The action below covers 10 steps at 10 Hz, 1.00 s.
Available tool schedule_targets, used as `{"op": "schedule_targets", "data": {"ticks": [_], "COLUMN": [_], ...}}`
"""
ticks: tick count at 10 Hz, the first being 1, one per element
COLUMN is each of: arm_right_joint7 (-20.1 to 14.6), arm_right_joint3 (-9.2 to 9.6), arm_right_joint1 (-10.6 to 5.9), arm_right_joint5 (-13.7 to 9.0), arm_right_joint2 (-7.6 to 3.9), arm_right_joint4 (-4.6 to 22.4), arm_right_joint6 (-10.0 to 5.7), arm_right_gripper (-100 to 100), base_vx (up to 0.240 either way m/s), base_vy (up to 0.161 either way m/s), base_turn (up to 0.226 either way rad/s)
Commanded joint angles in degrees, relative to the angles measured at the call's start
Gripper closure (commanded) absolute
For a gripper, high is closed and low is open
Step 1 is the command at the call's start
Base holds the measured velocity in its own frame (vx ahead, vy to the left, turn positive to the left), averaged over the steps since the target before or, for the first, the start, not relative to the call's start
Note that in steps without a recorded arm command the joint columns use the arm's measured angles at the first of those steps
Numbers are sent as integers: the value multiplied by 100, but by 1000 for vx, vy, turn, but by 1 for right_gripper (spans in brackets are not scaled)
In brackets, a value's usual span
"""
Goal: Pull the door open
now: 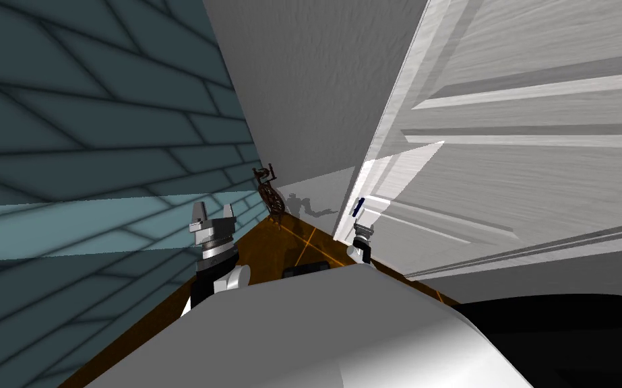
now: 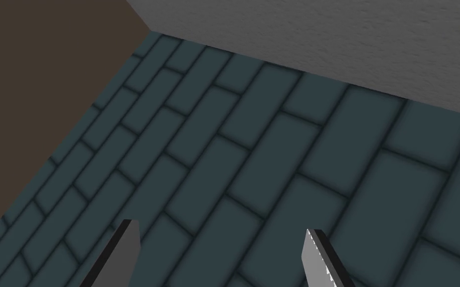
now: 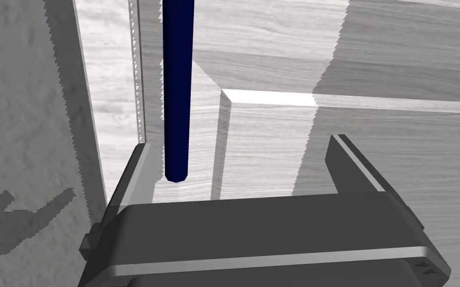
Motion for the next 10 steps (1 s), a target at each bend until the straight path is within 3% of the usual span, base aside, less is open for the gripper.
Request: {"op": "schedule_targets", "data": {"ticks": [1, 7, 9, 10], "arm_right_joint7": [-148, -614, -575, -773], "arm_right_joint3": [-19, -113, -116, 13], "arm_right_joint1": [-74, -301, -262, -154], "arm_right_joint5": [-104, -518, -512, -493], "arm_right_joint2": [-16, -38, -31, -162], "arm_right_joint4": [216, 889, 803, 799], "arm_right_joint6": [-76, -270, -231, -241], "arm_right_gripper": [-100, -100, -100, -100], "base_vx": [4, -9, 2, 151], "base_vy": [-57, -64, -26, -15], "base_turn": [204, 237, 42, -155]}}
